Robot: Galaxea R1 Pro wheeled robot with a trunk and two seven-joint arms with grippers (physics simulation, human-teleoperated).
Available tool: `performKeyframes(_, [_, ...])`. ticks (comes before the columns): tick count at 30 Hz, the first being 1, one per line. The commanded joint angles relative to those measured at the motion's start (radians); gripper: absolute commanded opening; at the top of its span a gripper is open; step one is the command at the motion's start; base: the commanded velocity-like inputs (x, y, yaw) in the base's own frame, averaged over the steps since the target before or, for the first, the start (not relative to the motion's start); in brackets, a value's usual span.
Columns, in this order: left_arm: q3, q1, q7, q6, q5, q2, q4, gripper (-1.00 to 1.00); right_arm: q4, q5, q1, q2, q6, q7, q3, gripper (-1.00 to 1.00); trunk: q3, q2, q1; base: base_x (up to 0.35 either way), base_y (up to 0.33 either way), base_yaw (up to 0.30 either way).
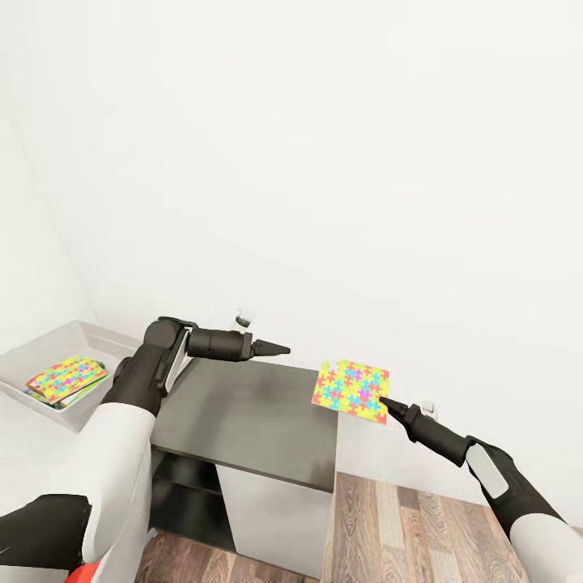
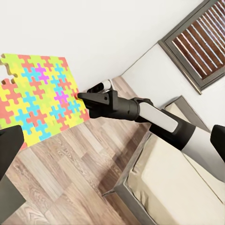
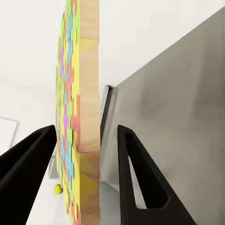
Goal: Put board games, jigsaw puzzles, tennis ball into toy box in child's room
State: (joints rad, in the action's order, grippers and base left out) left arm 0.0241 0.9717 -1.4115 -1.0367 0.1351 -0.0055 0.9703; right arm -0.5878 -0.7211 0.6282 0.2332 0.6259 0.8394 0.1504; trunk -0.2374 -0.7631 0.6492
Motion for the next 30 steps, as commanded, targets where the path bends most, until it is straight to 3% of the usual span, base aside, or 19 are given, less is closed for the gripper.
performKeyframes(1, [-0.002, 0.001, -0.009, -0.010, 0.011, -0.001, 0.001, 1.00, 0.000, -0.003, 0.001, 0.000, 0.006, 0.001, 0.001, -1.00, 0.001, 0.006, -0.004, 0.000, 0.000, 0.000])
performKeyframes(14, [-0.002, 0.001, -0.010, -0.006, 0.011, -0.001, 0.001, 1.00, 0.001, -0.003, 0.001, 0.000, 0.007, -0.011, 0.000, -1.00, 0.029, 0.097, -0.054, 0.000, 0.000, 0.000])
performKeyframes(24, [-0.001, 0.001, -0.009, -0.005, 0.011, -0.001, 0.001, 1.00, 0.002, -0.003, 0.001, -0.001, 0.044, -0.056, 0.000, -1.00, 0.019, 0.097, -0.054, 0.000, 0.000, 0.000])
performKeyframes(30, [-0.001, 0.000, -0.009, -0.005, 0.011, 0.000, 0.001, 1.00, 0.002, -0.003, 0.001, -0.002, 0.046, -0.057, 0.000, -1.00, 0.031, 0.139, -0.077, 0.000, 0.000, 0.000])
